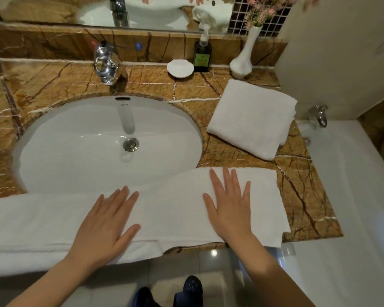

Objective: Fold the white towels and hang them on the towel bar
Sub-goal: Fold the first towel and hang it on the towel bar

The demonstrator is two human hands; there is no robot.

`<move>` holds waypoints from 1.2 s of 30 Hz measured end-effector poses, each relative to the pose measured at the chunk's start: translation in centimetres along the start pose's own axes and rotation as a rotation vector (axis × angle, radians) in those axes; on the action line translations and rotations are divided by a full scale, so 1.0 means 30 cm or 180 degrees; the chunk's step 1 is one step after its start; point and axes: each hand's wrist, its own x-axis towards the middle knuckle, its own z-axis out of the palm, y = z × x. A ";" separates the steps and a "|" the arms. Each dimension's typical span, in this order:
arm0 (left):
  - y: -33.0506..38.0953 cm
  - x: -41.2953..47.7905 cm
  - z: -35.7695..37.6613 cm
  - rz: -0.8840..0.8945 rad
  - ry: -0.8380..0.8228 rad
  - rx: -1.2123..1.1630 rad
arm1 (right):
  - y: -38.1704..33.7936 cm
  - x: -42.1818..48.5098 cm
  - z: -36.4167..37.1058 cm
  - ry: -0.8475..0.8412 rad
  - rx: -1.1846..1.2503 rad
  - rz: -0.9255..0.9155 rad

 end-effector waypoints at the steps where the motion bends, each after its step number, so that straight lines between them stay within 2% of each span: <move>1: 0.023 0.020 -0.011 0.0097 0.0087 -0.0051 | -0.006 -0.002 0.002 -0.0016 0.0014 -0.0092; 5: 0.170 0.134 -0.030 0.0851 0.0207 -0.0285 | -0.012 -0.007 0.000 -0.0138 0.0032 -0.0318; 9: 0.278 0.213 0.016 0.1469 0.0037 0.0105 | 0.014 -0.014 -0.026 -0.0030 0.0667 -0.0501; 12: 0.288 0.223 0.015 0.1458 0.0149 0.0313 | 0.076 -0.064 -0.046 0.0383 0.0895 -0.0904; 14: 0.289 0.224 0.015 0.1409 0.0225 0.0192 | 0.122 -0.096 -0.052 0.0408 0.0706 -0.1319; 16: 0.301 0.231 0.011 0.1334 0.0373 0.0027 | 0.155 -0.105 -0.055 0.0348 0.0650 -0.1477; 18: 0.325 0.254 -0.006 0.1274 0.0576 -0.0246 | 0.181 -0.080 -0.068 0.0584 0.0767 -0.1228; 19: 0.340 0.273 -0.018 0.1242 0.0669 -0.0391 | 0.194 -0.059 -0.079 0.0789 0.0874 -0.0872; 22: 0.390 0.339 -0.047 0.1061 0.0823 -0.0606 | 0.254 0.015 -0.119 0.1225 0.1306 0.0763; 25: 0.429 0.386 -0.037 0.1090 0.0753 -0.0478 | 0.315 0.069 -0.143 0.0961 0.1720 0.1730; 28: 0.440 0.397 -0.005 0.1151 0.0826 -0.0534 | 0.345 0.088 -0.156 0.0782 0.1995 0.1858; 33: 0.422 0.389 0.042 0.1208 0.1068 -0.0763 | 0.366 0.081 -0.167 0.0514 0.2195 0.1469; 36: 0.404 0.382 0.051 0.1246 0.1125 -0.0811 | 0.367 0.075 -0.192 0.0348 0.2640 0.1116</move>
